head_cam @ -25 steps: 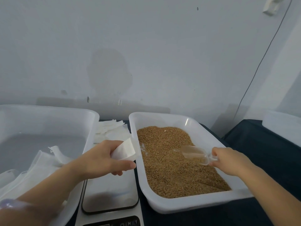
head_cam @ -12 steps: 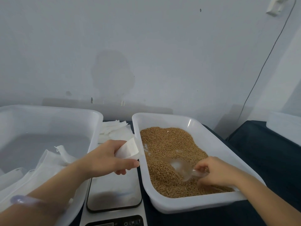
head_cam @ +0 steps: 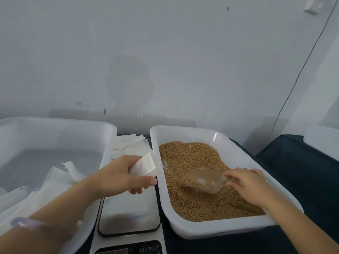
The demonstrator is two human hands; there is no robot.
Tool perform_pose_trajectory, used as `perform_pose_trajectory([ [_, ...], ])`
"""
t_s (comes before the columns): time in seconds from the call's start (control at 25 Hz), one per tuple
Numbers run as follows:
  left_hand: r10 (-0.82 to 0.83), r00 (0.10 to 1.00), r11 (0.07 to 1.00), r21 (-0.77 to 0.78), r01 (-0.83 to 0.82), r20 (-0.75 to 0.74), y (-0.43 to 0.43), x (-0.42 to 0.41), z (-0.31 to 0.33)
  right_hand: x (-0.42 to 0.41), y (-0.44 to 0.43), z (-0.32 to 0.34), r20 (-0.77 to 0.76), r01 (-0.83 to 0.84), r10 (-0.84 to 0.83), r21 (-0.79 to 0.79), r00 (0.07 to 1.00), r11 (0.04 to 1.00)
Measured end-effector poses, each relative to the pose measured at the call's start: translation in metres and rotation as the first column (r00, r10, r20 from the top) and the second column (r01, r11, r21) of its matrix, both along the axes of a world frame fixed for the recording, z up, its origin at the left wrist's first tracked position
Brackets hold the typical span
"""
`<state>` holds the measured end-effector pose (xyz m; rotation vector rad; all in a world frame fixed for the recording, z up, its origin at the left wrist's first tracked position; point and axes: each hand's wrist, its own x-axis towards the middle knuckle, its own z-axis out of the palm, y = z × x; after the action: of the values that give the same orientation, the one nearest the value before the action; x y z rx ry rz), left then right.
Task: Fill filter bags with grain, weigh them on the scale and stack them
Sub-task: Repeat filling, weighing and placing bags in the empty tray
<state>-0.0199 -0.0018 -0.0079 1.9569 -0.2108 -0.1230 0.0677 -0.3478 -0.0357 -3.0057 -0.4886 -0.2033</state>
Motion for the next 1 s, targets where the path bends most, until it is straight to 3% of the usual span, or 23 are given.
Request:
perform_pose_trajectory([
  [0.2,-0.003,1.000,1.000,0.022,0.003,0.007,0.0005,0.0003,0.0004,0.0049,-0.0007,-0.0047,-0.099,-0.040,0.051,0.112,0.994,0.993],
  [0.72,0.009,1.000,0.999,0.034,-0.009,0.013,-0.0006,-0.0005,0.0013,0.0059,-0.0045,-0.0095,-0.117,-0.057,0.069,0.102,0.991,0.993],
  [0.84,0.009,1.000,0.999,0.037,-0.009,0.012,-0.0012,-0.0004,0.0014,0.0047,-0.0055,-0.0091,-0.171,-0.043,0.074,0.179,0.982,0.983],
  [1.0,0.013,1.000,1.000,0.024,-0.013,0.008,-0.0012,-0.0003,0.0009,0.0029,-0.0050,-0.0081,-0.109,-0.066,0.074,0.078,0.991,0.995],
])
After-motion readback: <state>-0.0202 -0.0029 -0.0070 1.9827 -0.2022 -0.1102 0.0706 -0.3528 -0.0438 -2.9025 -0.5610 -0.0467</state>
